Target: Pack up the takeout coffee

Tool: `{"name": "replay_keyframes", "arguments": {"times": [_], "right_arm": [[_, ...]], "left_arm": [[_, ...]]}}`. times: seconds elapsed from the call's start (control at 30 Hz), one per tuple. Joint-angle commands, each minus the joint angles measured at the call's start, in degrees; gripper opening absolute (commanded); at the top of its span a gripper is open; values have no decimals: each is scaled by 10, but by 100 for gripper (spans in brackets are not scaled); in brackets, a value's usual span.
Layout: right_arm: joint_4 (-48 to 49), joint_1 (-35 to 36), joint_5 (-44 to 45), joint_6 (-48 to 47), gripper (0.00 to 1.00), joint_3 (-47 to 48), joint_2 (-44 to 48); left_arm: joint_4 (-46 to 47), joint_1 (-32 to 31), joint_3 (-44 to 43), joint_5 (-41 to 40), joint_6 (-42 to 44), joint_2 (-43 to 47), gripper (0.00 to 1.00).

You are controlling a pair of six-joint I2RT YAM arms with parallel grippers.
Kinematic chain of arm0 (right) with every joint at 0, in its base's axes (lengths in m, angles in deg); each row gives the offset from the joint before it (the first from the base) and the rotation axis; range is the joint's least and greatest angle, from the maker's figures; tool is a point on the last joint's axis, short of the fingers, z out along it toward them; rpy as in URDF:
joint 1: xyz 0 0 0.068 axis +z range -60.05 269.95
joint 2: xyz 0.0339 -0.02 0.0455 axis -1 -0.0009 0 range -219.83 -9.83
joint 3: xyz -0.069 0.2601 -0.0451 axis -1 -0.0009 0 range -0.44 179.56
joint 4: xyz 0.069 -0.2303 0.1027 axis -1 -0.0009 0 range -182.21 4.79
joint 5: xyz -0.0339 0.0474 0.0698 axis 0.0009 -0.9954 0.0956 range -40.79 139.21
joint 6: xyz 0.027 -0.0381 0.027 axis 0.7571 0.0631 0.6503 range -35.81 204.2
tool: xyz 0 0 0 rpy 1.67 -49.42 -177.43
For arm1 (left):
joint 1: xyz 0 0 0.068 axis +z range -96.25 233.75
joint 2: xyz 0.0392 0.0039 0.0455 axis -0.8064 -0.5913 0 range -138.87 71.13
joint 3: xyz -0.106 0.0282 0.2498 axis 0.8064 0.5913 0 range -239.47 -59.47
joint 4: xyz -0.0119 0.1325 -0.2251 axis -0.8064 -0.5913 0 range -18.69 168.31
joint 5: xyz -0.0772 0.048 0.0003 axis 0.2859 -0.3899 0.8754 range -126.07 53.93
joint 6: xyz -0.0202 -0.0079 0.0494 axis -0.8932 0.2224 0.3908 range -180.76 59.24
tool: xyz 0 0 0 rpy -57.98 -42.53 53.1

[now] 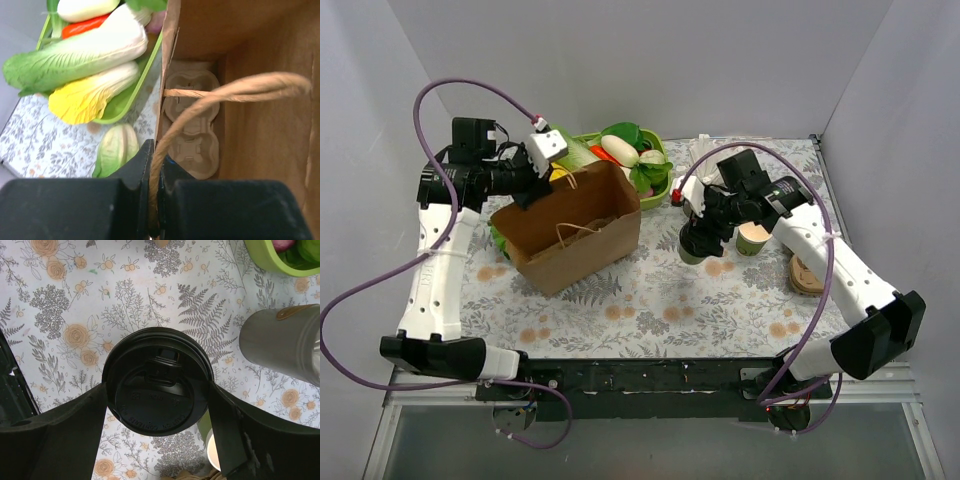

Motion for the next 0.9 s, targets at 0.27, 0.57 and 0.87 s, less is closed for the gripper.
{"name": "replay_keyframes", "arguments": {"times": [0.27, 0.57, 0.87], "right_arm": [[-51, -4, -30, 84, 48, 241, -1], [-72, -2, -70, 105, 47, 379, -19], [-83, 18, -120, 122, 46, 441, -22]], "left_arm": [[165, -120, 182, 60, -132, 94, 0], [189, -123, 118, 74, -203, 53, 46], [95, -123, 51, -36, -172, 70, 76]]}}
